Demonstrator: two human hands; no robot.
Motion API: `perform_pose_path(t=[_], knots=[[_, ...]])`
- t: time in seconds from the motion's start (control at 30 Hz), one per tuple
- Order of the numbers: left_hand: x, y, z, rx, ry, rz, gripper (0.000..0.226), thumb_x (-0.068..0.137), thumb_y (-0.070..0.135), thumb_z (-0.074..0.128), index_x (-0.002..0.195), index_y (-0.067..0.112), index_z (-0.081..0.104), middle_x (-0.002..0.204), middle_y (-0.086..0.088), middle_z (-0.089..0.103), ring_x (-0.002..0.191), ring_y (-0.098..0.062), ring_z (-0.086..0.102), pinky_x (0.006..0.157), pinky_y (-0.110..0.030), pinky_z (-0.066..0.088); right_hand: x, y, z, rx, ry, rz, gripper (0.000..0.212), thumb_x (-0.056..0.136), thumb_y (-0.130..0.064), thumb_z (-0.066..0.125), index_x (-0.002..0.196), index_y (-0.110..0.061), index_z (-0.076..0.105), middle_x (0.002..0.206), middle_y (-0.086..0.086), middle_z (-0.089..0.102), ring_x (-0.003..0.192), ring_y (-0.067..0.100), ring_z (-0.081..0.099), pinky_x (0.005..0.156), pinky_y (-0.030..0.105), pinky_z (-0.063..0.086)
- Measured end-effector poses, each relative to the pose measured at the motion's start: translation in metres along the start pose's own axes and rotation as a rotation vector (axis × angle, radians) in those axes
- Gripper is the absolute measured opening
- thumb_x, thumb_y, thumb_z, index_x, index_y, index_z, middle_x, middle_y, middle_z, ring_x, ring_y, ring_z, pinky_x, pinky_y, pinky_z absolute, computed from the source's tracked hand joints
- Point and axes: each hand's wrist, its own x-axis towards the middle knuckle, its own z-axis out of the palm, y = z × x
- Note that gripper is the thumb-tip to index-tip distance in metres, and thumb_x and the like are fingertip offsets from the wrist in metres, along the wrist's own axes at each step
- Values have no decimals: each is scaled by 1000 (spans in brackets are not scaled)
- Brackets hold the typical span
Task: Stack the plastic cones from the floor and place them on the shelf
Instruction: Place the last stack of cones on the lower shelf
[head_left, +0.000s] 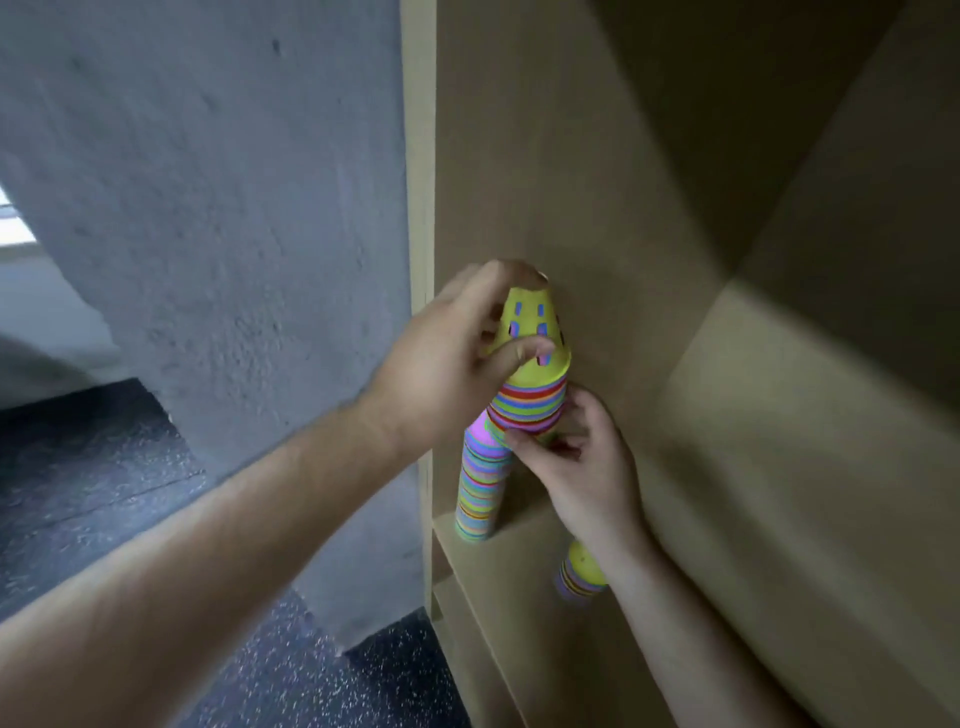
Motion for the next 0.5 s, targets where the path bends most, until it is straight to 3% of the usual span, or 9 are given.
perform_pose_path(t=[0.07, 0.13, 0.2, 0.33, 0.5], knots=[[24, 3, -10, 48, 9, 40, 37, 94, 36, 71, 125, 29, 53, 116, 2, 60, 100, -12, 62, 81, -24, 56, 17, -17, 4, 25, -14, -35, 54, 73, -7, 87, 119, -20, 61, 102, -11, 74, 87, -1, 68, 73, 13, 50], [43, -3, -14, 97, -3, 53, 39, 93, 37, 71, 126, 24, 55, 114, 0, 59, 99, -17, 63, 81, -37, 58, 34, -26, 9, 46, -20, -44, 55, 73, -1, 86, 117, -20, 60, 98, -8, 74, 87, -3, 69, 73, 12, 49], [54, -13, -13, 146, -30, 45, 41, 91, 40, 70, 125, 26, 53, 112, 0, 57, 96, -20, 62, 80, -43, 57, 47, -28, 16, 48, -34, -30, 54, 74, 2, 84, 112, -27, 59, 94, -10, 73, 82, -5, 68, 71, 12, 49], [55, -31, -2, 200, -73, -20, 45, 88, 38, 71, 127, 22, 54, 114, 0, 53, 94, -20, 58, 82, -45, 56, 54, -4, 26, 5, -8, 13, 53, 73, -4, 87, 105, -37, 59, 99, -6, 75, 92, 8, 72, 83, 26, 55], [31, -57, 22, 225, -168, -79, 46, 91, 25, 75, 131, 15, 55, 113, 2, 51, 99, -23, 57, 84, -44, 56, 46, 40, 28, -161, 34, 88, 51, 69, -22, 89, 103, -46, 59, 97, -10, 75, 91, 7, 71, 86, 33, 56]])
